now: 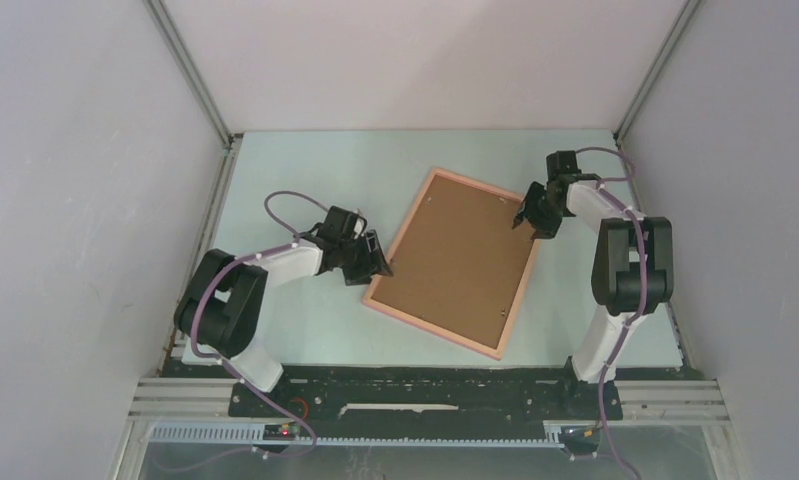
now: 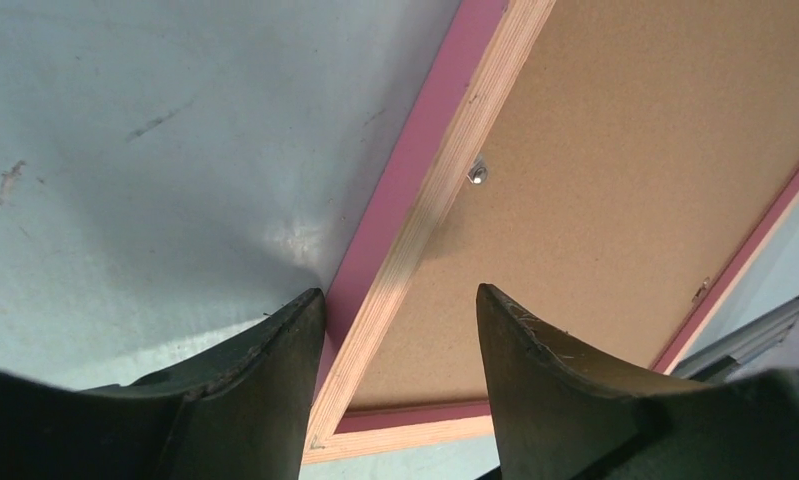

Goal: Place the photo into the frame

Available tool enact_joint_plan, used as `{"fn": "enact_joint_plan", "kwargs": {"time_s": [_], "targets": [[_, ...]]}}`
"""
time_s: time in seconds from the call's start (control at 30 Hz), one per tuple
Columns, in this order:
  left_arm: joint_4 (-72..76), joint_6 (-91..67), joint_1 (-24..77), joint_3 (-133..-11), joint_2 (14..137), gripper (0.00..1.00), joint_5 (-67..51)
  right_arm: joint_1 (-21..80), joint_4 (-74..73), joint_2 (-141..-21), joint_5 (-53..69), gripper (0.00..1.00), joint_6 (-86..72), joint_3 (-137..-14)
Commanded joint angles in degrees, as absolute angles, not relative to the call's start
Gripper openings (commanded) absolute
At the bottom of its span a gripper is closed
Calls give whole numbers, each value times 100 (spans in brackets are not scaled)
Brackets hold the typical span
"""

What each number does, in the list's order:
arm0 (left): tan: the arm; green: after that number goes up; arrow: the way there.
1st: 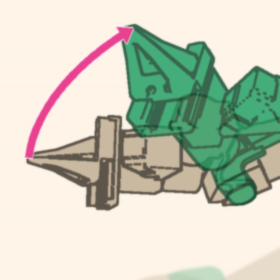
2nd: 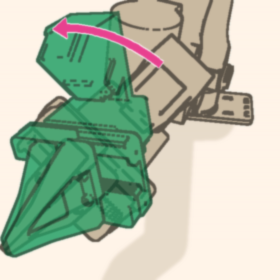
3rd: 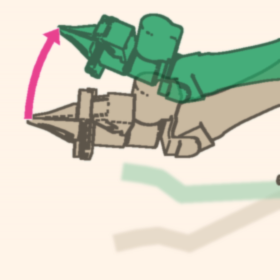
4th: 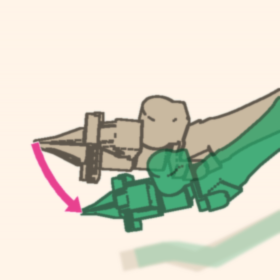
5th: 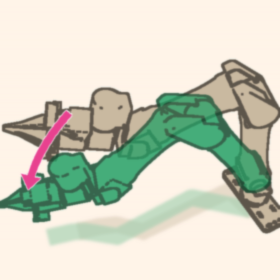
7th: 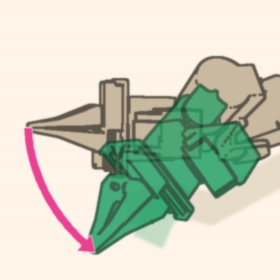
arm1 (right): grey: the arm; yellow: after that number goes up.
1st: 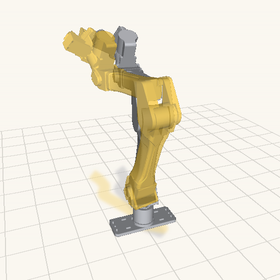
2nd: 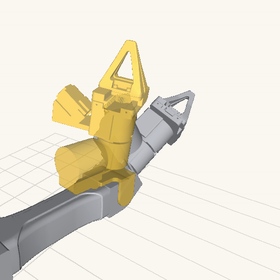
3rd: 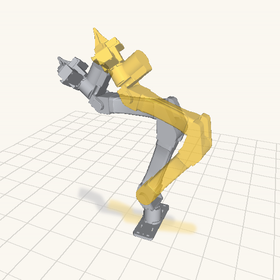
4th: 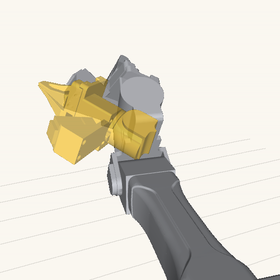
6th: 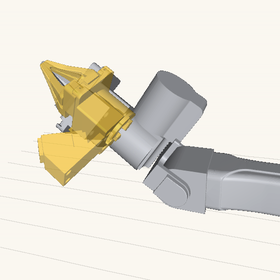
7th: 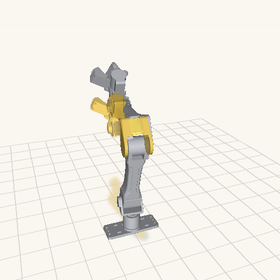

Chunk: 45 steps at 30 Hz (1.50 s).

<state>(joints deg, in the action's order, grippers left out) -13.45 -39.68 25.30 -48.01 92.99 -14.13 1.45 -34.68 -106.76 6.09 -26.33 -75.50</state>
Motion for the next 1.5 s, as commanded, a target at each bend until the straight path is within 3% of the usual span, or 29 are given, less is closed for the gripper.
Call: {"fn": "enact_joint_plan", "kwargs": {"time_s": [0.0,0.33,0.57,0.73,0.97,1.23,1.47], "targets": [[-1124,-4182,2540,-4456,9323,64,-1915,133,-3389,-10853,1000,63,-2723,-7719],[-931,-4307,2540,-4176,9089,64,-1861,-43,-3607,-9953,336,79,-2203,-7225],[-528,-4605,2540,-3790,8950,63,-1973,-432,-2688,-10236,1453,80,-2660,-6687],[-286,-4770,2632,-3595,8798,63,-2019,-302,-2472,-10763,1892,80,-2871,-7084],[637,-5440,3124,-3302,8768,60,-2196,-55,-2714,-11256,2043,72,-2894,-7864],[779,-5500,3221,-3336,8938,59,-2340,185,-3862,-11525,545,74,-2819,-8896],[762,-5452,3221,-3416,8965,59,-2365,619,-4524,-11841,-560,66,-2856,-9428]]}}
